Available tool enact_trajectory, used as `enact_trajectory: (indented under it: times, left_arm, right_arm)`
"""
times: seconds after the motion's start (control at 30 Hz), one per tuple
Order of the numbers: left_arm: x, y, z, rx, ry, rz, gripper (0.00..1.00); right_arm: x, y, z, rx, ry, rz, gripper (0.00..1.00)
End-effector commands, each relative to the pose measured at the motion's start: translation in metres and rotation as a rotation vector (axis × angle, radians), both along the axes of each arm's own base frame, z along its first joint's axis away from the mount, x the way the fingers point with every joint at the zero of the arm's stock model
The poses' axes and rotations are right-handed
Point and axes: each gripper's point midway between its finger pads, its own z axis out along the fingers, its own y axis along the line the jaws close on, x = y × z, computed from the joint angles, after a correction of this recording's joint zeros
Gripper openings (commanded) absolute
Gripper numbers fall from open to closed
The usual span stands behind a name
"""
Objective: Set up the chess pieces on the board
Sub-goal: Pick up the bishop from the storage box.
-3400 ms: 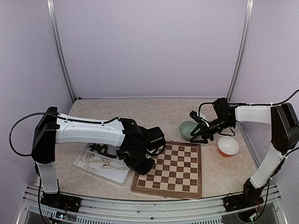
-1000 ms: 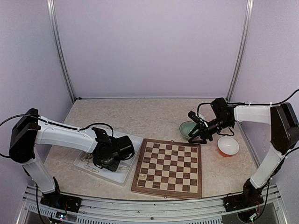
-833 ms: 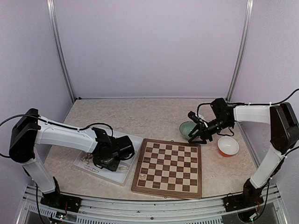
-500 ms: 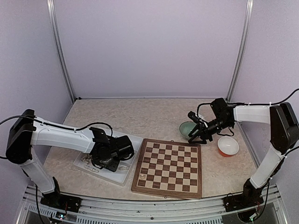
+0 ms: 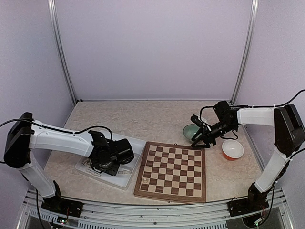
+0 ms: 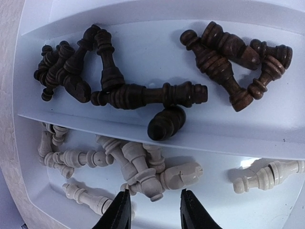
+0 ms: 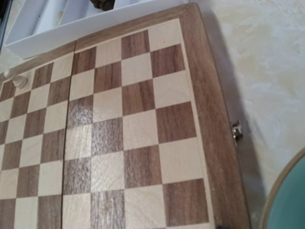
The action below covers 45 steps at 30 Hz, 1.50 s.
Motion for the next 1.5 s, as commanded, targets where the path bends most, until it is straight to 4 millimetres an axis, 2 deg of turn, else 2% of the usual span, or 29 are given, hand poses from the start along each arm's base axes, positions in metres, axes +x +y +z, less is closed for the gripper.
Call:
enact_trajectory:
  times: [0.0, 0.23, 0.43, 0.6, 0.77, 0.9, 1.3, 1.47]
  left_arm:
    - [0.002, 0.003, -0.009, 0.017, 0.008, 0.005, 0.35]
    - [0.005, 0.007, -0.014, 0.054, 0.01, 0.006, 0.3]
    - [0.01, 0.013, -0.012, 0.105, -0.013, 0.016, 0.28]
    - [0.014, 0.012, -0.007, 0.106, -0.019, 0.008, 0.26]
    - [0.018, 0.01, -0.005, 0.077, -0.011, 0.001, 0.26]
    - [0.023, 0.013, -0.003, 0.068, -0.018, 0.01, 0.3]
    - [0.033, 0.012, 0.002, 0.065, -0.036, 0.002, 0.2]
    - [0.036, 0.015, 0.011, 0.06, -0.047, 0.009, 0.17]
  right_arm:
    - [-0.001, 0.005, 0.003, 0.001, -0.003, 0.022, 0.55]
    - [-0.001, 0.005, 0.003, 0.0, 0.0, 0.022, 0.55]
    - [-0.001, 0.006, 0.002, 0.0, 0.001, 0.024, 0.55]
    - [-0.001, 0.006, 0.001, 0.0, 0.006, 0.024, 0.55]
    - [-0.001, 0.007, 0.001, -0.001, 0.008, 0.026, 0.55]
    - [-0.002, 0.007, 0.0, -0.003, 0.011, 0.028, 0.55]
    - [-0.003, 0.01, -0.001, -0.006, 0.016, 0.033, 0.54]
    - [-0.003, 0.01, -0.001, -0.008, 0.014, 0.034, 0.54]
